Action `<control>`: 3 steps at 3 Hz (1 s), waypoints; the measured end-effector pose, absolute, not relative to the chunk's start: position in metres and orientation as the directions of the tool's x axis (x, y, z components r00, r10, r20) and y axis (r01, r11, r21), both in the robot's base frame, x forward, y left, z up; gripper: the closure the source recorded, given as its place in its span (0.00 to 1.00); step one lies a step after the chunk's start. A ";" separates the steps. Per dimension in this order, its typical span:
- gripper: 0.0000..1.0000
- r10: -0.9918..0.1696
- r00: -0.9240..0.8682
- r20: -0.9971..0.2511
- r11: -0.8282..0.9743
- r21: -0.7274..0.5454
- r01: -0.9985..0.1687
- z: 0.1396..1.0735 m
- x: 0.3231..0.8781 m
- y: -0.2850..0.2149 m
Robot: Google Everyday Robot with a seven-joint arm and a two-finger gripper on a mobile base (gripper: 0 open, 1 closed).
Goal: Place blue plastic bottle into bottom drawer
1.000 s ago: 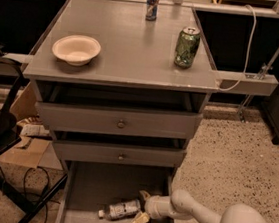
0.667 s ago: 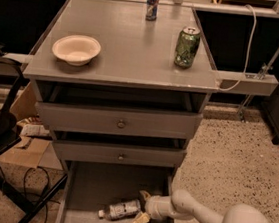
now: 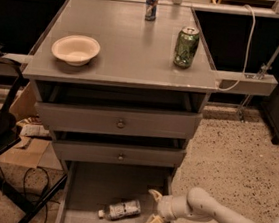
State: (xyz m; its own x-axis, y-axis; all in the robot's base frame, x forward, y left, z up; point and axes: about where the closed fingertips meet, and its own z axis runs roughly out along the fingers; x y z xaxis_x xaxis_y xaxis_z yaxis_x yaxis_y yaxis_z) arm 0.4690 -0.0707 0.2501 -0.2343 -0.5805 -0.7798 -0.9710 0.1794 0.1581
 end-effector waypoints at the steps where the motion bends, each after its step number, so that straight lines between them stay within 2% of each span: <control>1: 0.00 -0.638 -0.206 -0.742 0.154 0.139 -0.978 0.309 0.440 -0.096; 2: 0.00 -0.698 -0.225 -0.680 0.165 0.153 -0.974 0.363 0.410 -0.100; 3: 0.00 -0.788 -0.226 -0.572 0.162 0.161 -0.974 0.420 0.365 -0.083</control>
Offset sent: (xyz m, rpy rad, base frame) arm -0.0908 -0.0620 0.2795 -0.3956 -0.0509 0.0968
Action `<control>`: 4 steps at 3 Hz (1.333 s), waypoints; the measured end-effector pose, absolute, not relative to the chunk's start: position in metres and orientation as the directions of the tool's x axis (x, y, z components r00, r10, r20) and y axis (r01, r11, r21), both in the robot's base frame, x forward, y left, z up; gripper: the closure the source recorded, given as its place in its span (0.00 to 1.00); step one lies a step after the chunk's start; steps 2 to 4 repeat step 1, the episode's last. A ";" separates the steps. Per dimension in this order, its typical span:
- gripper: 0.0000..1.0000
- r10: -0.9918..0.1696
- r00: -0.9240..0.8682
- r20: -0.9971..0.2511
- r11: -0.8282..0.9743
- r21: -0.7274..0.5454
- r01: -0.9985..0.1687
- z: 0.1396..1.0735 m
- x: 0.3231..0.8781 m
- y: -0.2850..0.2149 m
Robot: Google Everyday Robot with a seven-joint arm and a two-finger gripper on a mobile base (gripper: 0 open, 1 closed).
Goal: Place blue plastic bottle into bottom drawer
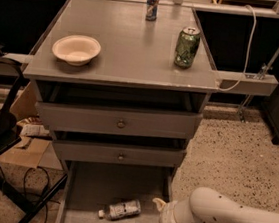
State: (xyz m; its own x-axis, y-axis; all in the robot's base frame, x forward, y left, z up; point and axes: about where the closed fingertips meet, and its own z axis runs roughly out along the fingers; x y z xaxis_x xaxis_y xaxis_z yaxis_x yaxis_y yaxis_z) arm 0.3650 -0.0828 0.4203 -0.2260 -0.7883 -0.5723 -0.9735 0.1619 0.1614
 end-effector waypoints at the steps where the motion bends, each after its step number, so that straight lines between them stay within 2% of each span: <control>1: 0.00 -0.834 -0.210 -0.510 0.173 0.120 -0.978 0.469 0.339 -0.083; 4: 0.00 -0.834 -0.210 -0.510 0.173 0.120 -0.978 0.469 0.339 -0.083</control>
Offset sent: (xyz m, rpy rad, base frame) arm 0.0000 0.0000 0.0000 0.0000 0.0000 0.0000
